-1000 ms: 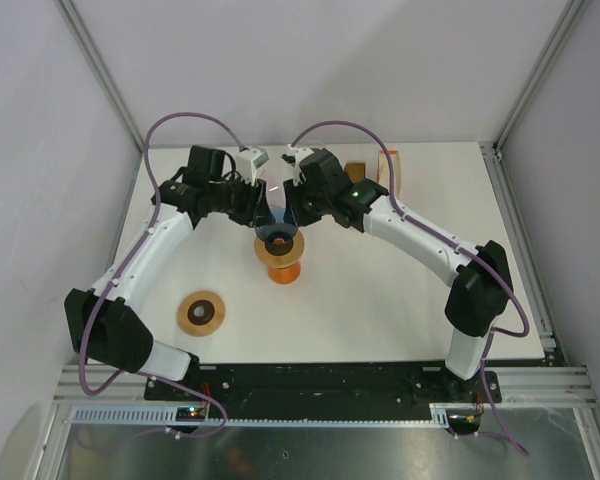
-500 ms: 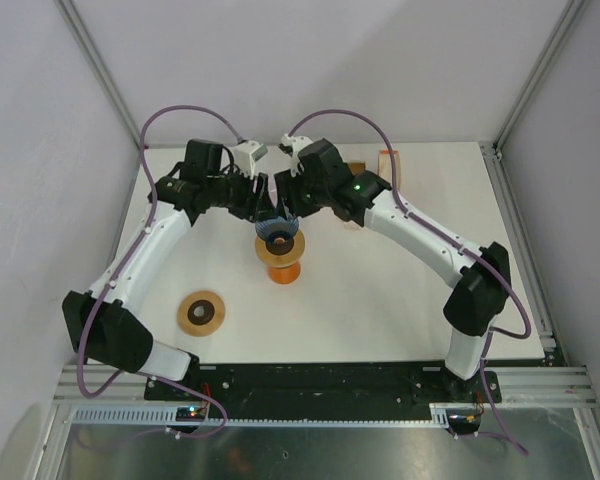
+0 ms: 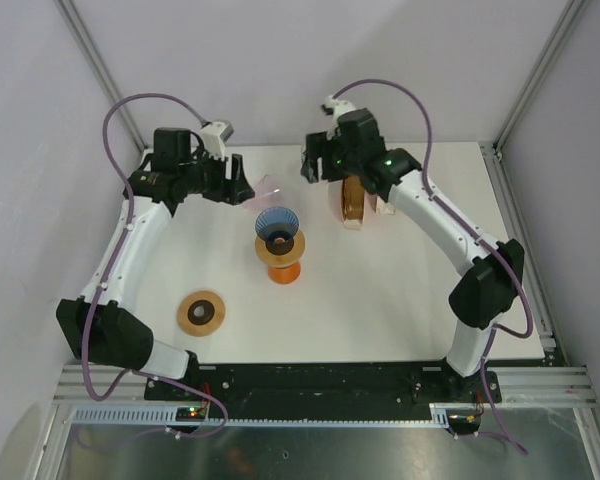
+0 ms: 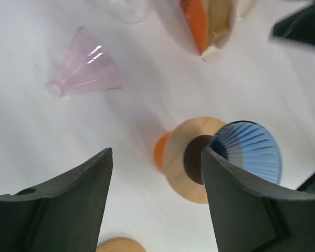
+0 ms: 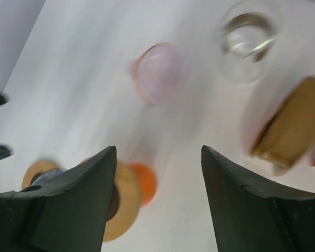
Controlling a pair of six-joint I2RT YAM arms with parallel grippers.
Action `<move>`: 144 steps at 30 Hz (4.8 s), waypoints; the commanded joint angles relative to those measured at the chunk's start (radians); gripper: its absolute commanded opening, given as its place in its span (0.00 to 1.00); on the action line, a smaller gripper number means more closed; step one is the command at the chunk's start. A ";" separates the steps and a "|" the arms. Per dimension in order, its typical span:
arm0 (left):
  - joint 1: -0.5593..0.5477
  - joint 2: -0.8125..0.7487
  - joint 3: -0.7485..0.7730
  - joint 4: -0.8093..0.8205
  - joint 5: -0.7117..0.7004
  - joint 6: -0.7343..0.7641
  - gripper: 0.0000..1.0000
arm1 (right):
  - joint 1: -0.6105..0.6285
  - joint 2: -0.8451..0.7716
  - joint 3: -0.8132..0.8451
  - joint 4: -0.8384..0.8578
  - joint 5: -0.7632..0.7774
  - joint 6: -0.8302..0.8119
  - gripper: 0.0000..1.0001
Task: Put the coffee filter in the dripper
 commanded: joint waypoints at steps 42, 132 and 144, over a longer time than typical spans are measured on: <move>0.249 0.016 -0.233 0.178 -0.067 0.027 0.74 | -0.170 0.747 0.644 0.211 0.328 -0.179 0.33; 0.264 -0.459 -0.765 -0.130 -0.145 0.827 0.59 | -0.062 -0.567 -0.970 0.431 -0.058 -0.194 0.00; 0.280 -0.456 -0.836 -0.090 -0.115 0.940 0.55 | -0.038 -0.535 -0.994 0.450 -0.082 -0.222 0.00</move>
